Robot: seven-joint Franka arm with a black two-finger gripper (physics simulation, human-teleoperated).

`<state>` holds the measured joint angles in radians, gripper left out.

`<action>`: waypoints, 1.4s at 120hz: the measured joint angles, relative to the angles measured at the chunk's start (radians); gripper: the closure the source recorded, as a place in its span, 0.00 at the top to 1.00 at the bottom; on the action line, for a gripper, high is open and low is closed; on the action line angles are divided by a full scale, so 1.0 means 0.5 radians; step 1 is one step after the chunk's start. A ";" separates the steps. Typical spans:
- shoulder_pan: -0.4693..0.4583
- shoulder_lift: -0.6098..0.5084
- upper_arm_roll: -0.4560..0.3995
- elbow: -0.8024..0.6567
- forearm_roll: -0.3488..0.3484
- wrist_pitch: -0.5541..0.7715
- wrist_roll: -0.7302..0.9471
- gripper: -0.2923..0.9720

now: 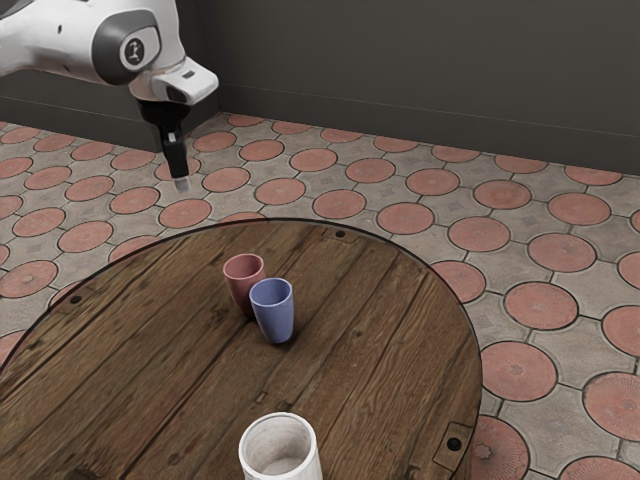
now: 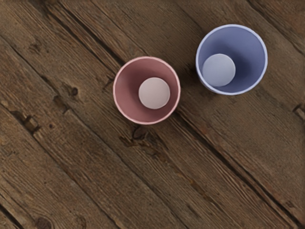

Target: Place the left cup onto the right cup

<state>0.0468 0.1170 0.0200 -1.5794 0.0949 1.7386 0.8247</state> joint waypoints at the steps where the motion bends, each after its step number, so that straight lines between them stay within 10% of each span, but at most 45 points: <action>1: 0.000 0.003 0.000 0.000 0.000 0.000 0.002 0.77; 168: -0.033 0.905 0.003 0.182 0.110 0.634 0.228 0.77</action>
<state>0.0305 0.5696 0.0215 -1.4885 0.1501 2.0556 0.9387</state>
